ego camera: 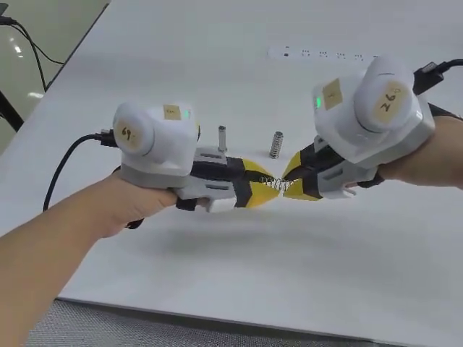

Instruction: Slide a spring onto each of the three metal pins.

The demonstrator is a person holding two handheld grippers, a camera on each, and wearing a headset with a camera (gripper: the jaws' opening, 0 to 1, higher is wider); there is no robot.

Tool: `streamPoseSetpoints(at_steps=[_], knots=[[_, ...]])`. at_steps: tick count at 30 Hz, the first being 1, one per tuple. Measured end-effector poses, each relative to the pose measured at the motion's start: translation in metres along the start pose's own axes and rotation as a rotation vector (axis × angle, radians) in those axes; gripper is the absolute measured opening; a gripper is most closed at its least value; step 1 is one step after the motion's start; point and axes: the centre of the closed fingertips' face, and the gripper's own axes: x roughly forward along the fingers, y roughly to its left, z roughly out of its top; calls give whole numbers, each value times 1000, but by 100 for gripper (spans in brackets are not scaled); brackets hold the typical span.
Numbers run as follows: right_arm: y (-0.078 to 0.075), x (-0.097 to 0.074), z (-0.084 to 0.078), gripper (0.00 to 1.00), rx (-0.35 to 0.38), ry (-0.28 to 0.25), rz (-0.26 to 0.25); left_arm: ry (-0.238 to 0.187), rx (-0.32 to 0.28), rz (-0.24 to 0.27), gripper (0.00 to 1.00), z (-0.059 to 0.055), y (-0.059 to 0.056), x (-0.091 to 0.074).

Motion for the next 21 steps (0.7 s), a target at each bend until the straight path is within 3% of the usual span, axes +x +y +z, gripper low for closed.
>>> streamPoseSetpoints(at_steps=[17, 21], knots=[[6, -3, -3, 9, 56, -49, 20, 11, -8, -50, 2, 0, -8, -3], [9, -3, -11, 9, 34, -16, 19, 21, -7, -57, 2, -2, -10, -2]])
